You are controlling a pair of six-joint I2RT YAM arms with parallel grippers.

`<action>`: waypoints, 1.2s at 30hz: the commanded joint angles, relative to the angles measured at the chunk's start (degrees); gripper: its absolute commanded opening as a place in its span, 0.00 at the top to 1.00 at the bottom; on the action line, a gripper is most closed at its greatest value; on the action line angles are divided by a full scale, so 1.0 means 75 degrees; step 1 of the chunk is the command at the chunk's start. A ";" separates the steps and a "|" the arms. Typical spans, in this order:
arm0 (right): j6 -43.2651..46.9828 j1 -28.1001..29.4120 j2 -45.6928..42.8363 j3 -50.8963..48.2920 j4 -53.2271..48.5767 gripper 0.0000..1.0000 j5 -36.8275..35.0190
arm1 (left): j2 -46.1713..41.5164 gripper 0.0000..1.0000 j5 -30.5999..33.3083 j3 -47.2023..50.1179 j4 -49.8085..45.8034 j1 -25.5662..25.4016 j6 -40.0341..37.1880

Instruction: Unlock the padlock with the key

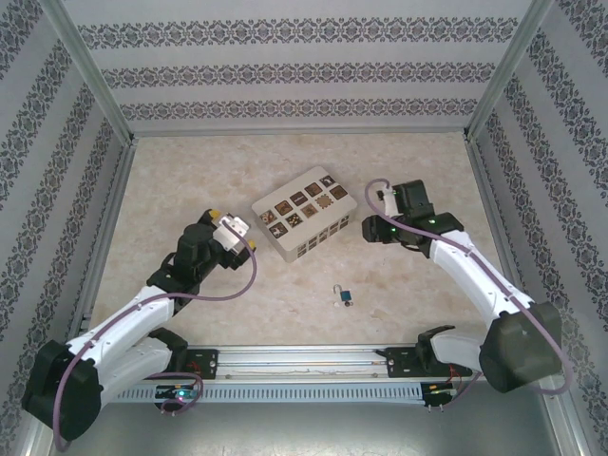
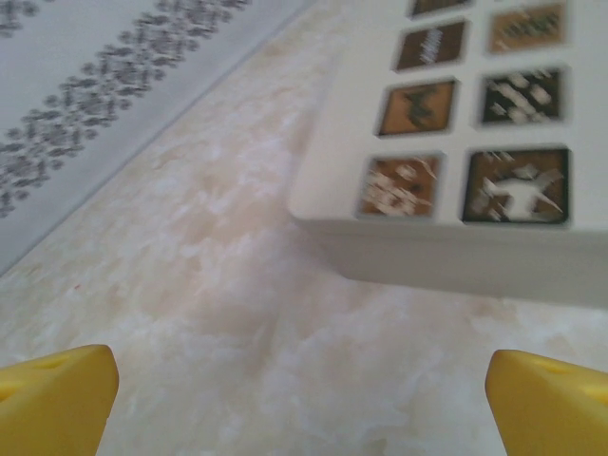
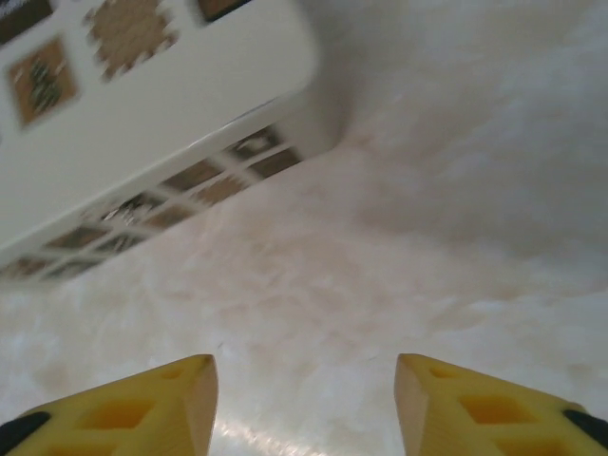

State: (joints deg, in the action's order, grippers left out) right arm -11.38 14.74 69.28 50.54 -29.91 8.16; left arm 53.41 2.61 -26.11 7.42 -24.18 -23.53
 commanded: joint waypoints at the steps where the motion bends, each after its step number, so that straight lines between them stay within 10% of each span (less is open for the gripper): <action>1: 0.0133 -0.0450 -0.0432 -0.0428 0.0929 0.40 -0.0419 | -0.0275 0.01 0.0587 -0.0304 -0.0384 0.0192 0.1400; 13: 0.0502 -0.1731 -0.1230 -0.1245 0.2207 0.21 -0.0631 | 0.0126 0.01 0.1363 0.0402 0.1270 0.1320 0.3698; 27: 0.0287 -0.2931 -0.1171 -0.3003 0.5547 0.02 -0.0292 | 0.2959 0.01 0.1832 0.0806 0.5683 0.2493 0.2848; 36: 0.0344 -0.3044 -0.0467 -0.3586 0.7318 0.02 -0.0596 | 0.3255 0.01 0.1446 0.0430 0.5670 0.2674 0.2661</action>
State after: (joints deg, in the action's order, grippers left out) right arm -9.02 -7.42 64.45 24.99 18.02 4.89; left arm 78.78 14.39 -22.04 45.91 -4.80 -2.20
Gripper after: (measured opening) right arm 0.984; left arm 0.993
